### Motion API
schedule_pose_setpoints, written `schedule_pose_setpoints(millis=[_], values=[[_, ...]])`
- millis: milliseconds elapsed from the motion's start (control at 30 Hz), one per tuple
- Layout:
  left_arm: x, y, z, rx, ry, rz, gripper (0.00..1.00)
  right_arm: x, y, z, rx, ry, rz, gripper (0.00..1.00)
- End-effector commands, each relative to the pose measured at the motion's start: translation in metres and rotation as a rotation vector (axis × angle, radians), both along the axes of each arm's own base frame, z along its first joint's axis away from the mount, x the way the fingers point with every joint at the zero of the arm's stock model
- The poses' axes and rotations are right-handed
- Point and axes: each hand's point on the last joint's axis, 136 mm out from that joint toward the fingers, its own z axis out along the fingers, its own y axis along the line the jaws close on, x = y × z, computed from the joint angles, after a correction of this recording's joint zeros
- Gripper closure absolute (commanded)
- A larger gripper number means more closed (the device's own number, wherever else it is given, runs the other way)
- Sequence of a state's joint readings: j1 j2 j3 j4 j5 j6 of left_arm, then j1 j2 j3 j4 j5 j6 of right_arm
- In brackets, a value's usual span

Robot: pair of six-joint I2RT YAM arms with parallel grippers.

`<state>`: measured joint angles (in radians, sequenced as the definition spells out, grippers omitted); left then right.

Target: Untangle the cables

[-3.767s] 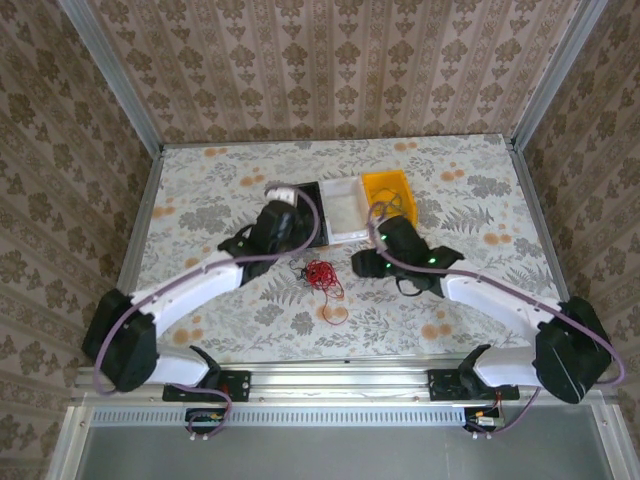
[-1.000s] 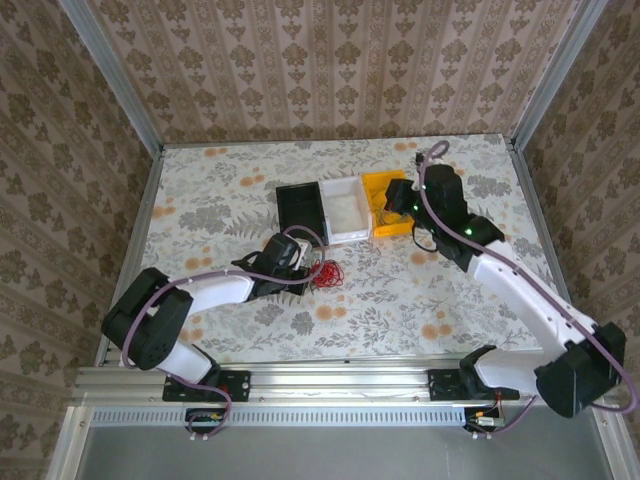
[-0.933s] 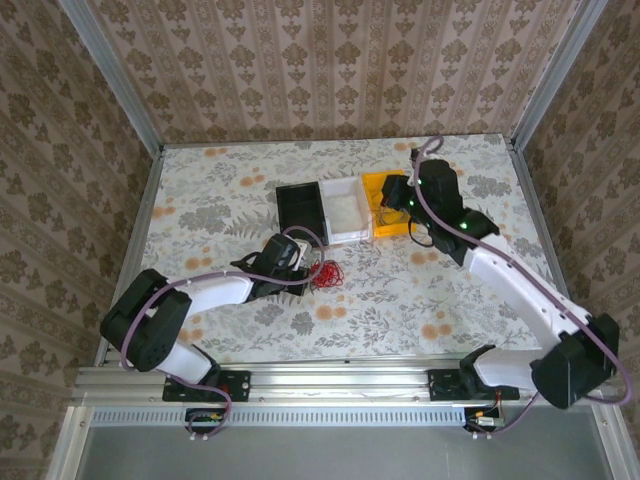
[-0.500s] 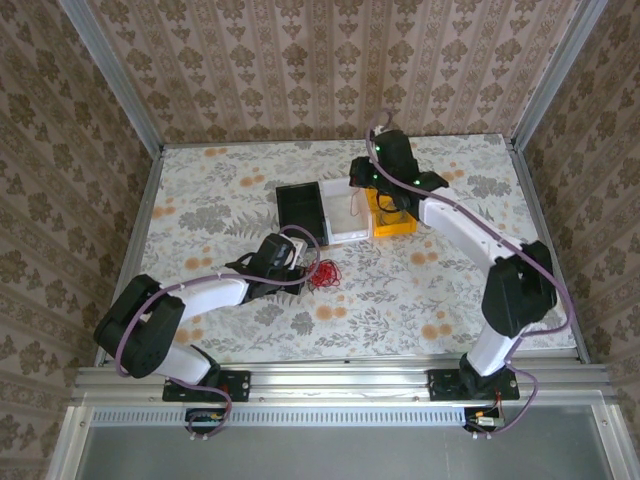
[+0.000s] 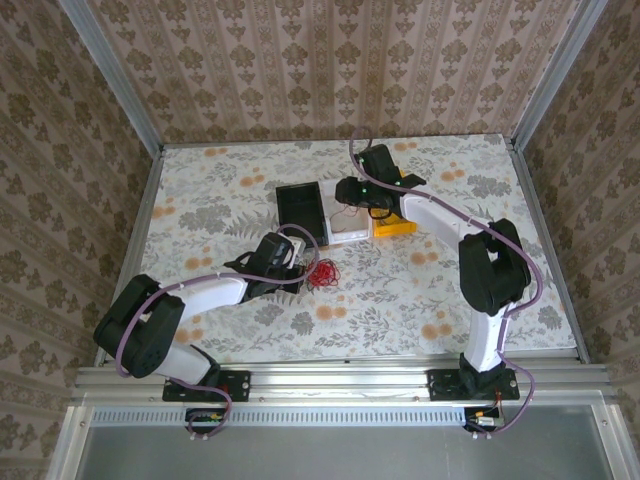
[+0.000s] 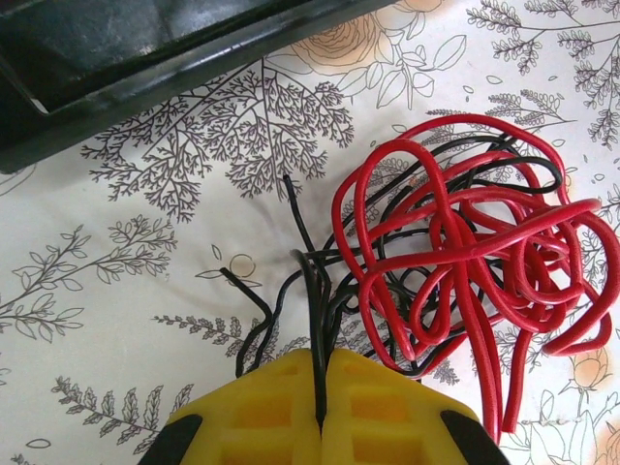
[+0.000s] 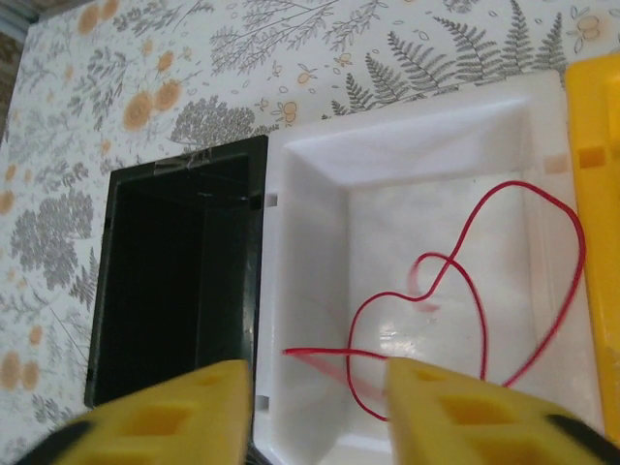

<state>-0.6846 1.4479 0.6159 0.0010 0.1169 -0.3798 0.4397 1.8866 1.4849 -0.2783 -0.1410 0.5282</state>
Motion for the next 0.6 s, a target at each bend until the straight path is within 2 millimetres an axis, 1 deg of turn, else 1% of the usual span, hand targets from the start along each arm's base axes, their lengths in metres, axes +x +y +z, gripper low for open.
schedule_pose_setpoints(millis=[0,67,133,233,333,400,467,567], values=[[0.002,-0.002,0.004,-0.011,-0.006,-0.024,1.00,-0.012,-0.005,0.022,-0.002,-0.031,-0.005,0.44],[0.001,-0.003,0.004,-0.014,-0.004,-0.030,1.00,-0.025,-0.008,0.021,-0.015,-0.029,0.006,0.44],[0.001,-0.003,0.003,-0.017,-0.001,-0.032,1.00,-0.043,-0.005,0.013,-0.016,-0.005,0.037,0.45],[0.000,-0.004,0.002,-0.023,0.002,-0.037,1.00,-0.078,0.010,-0.006,-0.016,0.051,0.140,0.48],[-0.002,-0.004,0.000,-0.025,0.010,-0.042,1.00,-0.114,0.032,-0.027,-0.015,0.115,0.268,0.51],[-0.002,-0.004,0.000,-0.027,0.010,-0.043,1.00,-0.133,0.045,-0.039,-0.027,0.145,0.343,0.51],[-0.003,-0.005,0.000,-0.029,0.010,-0.046,1.00,-0.146,0.055,-0.049,-0.040,0.177,0.403,0.53],[-0.003,-0.005,0.000,-0.030,0.013,-0.050,1.00,-0.156,0.066,-0.061,-0.034,0.221,0.456,0.53]])
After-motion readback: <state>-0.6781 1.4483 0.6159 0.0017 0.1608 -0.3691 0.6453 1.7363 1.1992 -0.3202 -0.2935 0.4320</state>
